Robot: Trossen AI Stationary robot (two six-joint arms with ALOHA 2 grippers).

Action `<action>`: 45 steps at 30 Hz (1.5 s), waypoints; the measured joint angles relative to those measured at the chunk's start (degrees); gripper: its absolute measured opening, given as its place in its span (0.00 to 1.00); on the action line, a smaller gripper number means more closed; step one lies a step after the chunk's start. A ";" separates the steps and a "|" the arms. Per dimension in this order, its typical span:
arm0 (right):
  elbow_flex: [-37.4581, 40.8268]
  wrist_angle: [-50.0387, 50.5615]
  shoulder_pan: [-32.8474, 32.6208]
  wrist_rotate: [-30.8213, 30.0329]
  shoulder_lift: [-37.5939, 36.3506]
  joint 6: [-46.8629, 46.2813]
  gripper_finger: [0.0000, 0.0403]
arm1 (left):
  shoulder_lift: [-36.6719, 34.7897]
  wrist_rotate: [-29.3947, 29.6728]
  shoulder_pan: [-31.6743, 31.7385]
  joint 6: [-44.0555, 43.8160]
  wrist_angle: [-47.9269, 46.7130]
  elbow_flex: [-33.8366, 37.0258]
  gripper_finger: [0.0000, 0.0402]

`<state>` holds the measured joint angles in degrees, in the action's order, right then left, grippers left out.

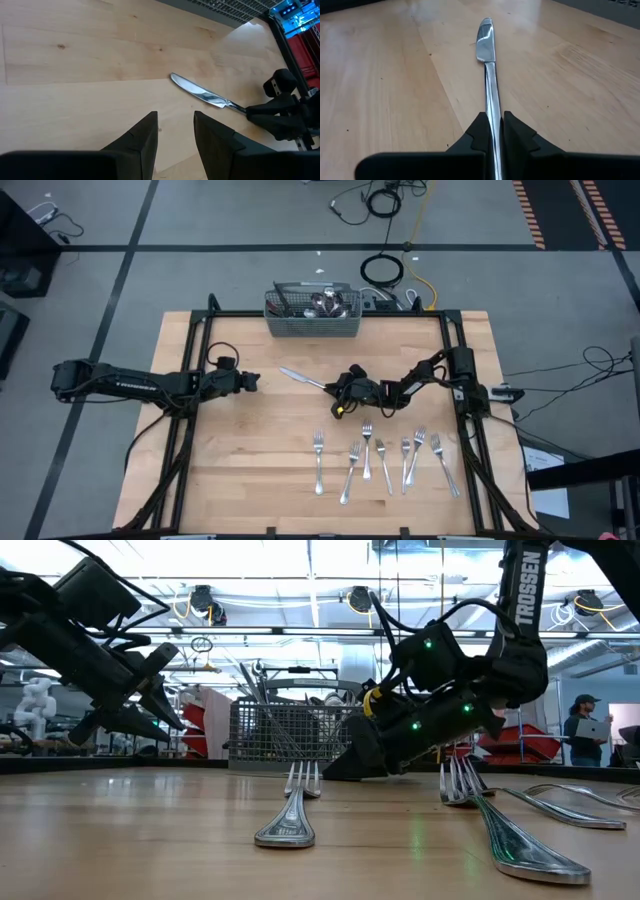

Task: Sort silverware
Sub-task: Put the silver knife into the gray utensil holder

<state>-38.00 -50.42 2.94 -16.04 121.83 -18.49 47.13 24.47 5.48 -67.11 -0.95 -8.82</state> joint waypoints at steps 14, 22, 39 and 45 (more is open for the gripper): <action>0.62 1.86 -0.04 -7.45 -11.73 6.67 0.04 | 0.00 2.46 0.01 -0.05 2.21 0.02 0.33; 0.44 1.12 0.42 -8.05 -17.98 10.89 0.01 | 0.13 4.42 0.01 -0.03 4.14 0.02 0.33; 0.35 4.37 -0.18 3.71 -20.20 6.01 0.00 | 17.36 -26.98 -1.69 53.27 26.88 -6.21 0.33; 0.32 6.07 -0.50 10.54 -20.23 0.36 0.02 | 21.65 -17.98 -1.98 62.75 2.39 -13.12 0.33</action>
<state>-37.68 -44.35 2.44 -5.50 101.60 -18.13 68.79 6.49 3.50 -4.36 1.44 -21.94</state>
